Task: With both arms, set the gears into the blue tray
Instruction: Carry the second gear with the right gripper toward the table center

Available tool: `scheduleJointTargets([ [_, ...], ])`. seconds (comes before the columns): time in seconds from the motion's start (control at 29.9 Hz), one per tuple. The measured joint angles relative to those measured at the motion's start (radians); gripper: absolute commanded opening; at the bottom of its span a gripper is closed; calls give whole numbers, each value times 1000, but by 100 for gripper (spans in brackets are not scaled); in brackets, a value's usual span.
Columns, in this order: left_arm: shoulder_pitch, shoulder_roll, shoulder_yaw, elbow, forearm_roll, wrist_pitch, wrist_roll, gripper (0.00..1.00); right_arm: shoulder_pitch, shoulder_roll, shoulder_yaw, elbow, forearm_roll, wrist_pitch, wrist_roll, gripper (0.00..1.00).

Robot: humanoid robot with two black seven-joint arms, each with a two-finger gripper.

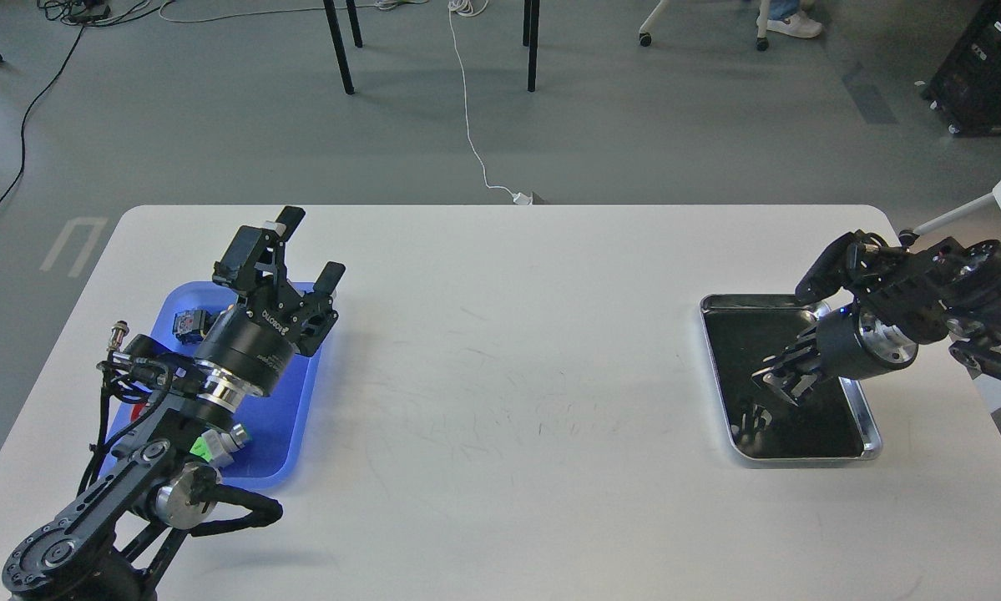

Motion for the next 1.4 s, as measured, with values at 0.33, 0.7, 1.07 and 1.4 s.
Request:
scheduleJointTargets([
  [0.33, 2, -13, 0, -1, 0, 0, 0, 98, 121, 254, -8, -87, 204, 6, -1, 15],
  [0.7, 13, -9, -5, -2, 2, 0, 0, 98, 117, 604, -136, -295, 259, -12, 0, 15],
  [1.07, 15, -11, -5, -2, 2, 2, 0, 98, 64, 710, -234, -332, 323, -159, 0, 15],
  [1.4, 22, 0, -5, -2, 2, 1, 2, 98, 35, 714, -282, -349, 373, -237, 0, 23],
])
